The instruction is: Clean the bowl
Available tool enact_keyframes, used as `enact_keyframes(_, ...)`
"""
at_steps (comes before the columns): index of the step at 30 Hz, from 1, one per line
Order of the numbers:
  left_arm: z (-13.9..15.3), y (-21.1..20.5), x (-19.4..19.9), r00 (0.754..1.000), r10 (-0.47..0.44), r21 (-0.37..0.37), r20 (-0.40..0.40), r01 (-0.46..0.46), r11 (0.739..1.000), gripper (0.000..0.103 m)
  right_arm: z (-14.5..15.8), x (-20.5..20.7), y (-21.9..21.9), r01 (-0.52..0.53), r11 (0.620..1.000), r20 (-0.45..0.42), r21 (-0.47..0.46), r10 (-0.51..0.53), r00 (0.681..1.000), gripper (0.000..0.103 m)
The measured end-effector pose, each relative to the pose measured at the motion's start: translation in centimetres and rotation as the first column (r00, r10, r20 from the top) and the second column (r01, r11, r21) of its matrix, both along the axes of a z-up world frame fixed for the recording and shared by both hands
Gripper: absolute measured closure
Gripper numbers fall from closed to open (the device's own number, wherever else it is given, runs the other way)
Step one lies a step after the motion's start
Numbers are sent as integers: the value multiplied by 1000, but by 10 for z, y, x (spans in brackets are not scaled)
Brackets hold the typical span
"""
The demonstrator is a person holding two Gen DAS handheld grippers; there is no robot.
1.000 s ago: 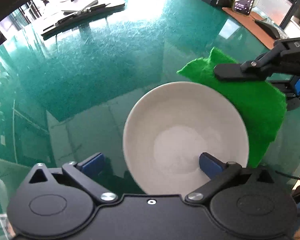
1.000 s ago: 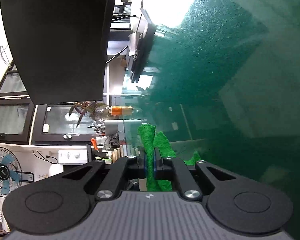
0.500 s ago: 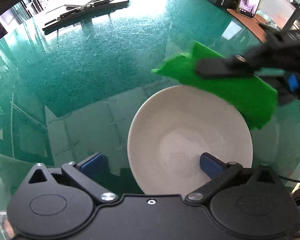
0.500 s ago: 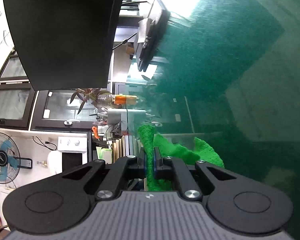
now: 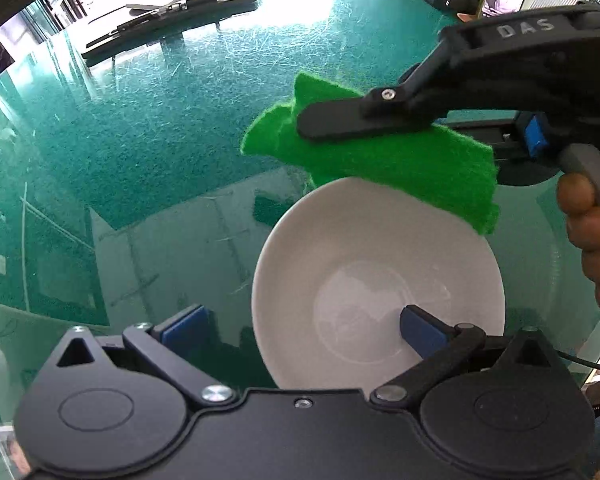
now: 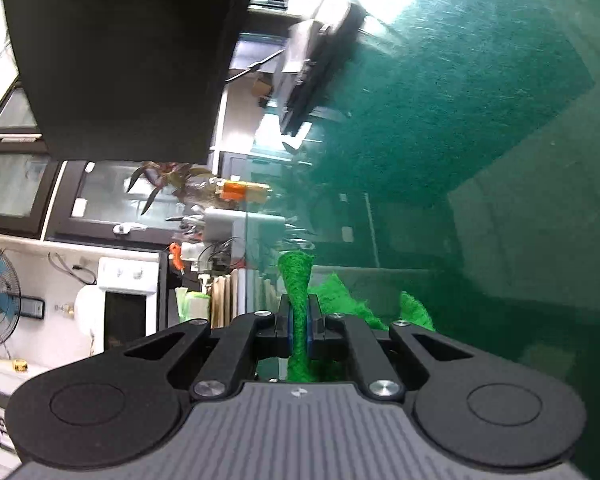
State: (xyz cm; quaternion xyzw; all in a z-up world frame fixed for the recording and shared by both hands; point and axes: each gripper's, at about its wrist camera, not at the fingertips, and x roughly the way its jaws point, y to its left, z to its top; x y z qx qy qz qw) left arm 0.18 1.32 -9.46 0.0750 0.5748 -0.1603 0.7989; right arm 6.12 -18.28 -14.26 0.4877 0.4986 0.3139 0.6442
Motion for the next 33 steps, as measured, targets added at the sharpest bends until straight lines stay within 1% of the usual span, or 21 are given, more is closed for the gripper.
enact_keyframes(4, 1, 0, -1, 1000, 15, -3, 7, -15, 1000, 0, -8, -26, -35, 56, 998, -70, 37, -53, 996, 95)
enact_keyframes(6, 0, 0, 0, 1000, 24, -5, 12, -24, 1000, 0, -11, -37, -48, 65, 997, -93, 29, -62, 994, 95)
enact_keyframes(9, 0, -1, -1, 999, 21, -10, 24, -21, 1000, 0, -19, -50, -58, 66, 998, -133, 0, -66, 989, 95)
enact_keyframes(11, 1, -2, -1, 999, 21, -9, 25, -21, 1000, 0, -24, -51, -55, 82, 997, -148, 12, -80, 986, 95)
enact_keyframes(14, 1, -2, -1, 999, 19, -9, 27, -19, 1000, 0, -22, -37, -40, 77, 997, -115, 26, -73, 991, 95)
enact_keyframes(17, 1, -2, 0, 1000, 16, -8, 26, -16, 1000, 0, -16, -11, -9, 9, 999, -48, 32, -8, 999, 95)
enact_keyframes(21, 0, -1, 0, 999, 12, -12, 36, -11, 1000, 0, -12, -6, 2, -22, 999, -33, 31, 23, 999, 95)
enact_keyframes(25, 1, 0, -7, 999, 20, -9, 39, -20, 1000, 0, -14, -12, -10, 4, 1000, -53, 25, -3, 999, 95)
enact_keyframes(28, 1, 0, -11, 999, 1, -10, 32, 0, 1000, 0, -17, -19, -21, 31, 999, -71, 19, -29, 997, 95)
enact_keyframes(29, 1, 1, -12, 1000, 7, -4, 14, -7, 1000, 0, -17, -21, -24, 40, 999, -77, 18, -38, 996, 94)
enact_keyframes(30, 1, 1, -12, 1000, 9, -2, 14, -9, 1000, 0, -18, -23, -28, 49, 999, -83, 16, -47, 995, 94)
enact_keyframes(33, 2, 2, -13, 1000, 4, -3, 16, -4, 1000, 0, -18, -24, -26, 50, 999, -81, 21, -48, 996, 94)
